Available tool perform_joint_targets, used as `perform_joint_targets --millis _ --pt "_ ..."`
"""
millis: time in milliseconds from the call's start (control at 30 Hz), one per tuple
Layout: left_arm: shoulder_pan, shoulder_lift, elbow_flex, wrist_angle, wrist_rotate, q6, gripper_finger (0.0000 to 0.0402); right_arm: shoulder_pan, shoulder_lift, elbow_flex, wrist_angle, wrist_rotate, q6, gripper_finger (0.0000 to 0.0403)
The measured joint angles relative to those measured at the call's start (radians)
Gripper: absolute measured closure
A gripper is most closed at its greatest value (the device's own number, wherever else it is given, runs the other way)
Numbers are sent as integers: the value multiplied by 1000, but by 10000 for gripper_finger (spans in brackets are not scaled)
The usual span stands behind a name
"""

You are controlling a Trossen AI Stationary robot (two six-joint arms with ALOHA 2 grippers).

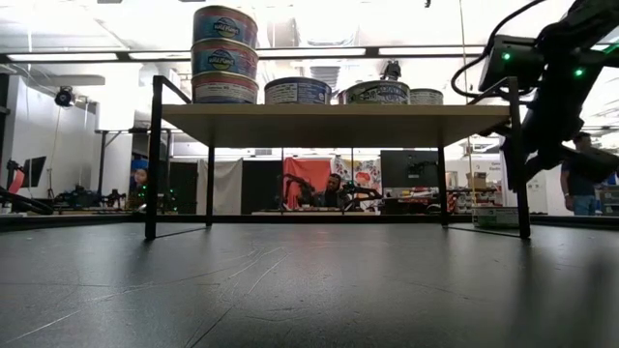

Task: Stack canned seafood by type on shelf
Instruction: Stack the green tuna can on the green tuna can

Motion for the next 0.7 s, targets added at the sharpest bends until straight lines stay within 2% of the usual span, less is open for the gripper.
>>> perform_joint_targets --millis 700 --pt "0 0 0 0 0 0 240 -17 119 0 10 -35 58 390"
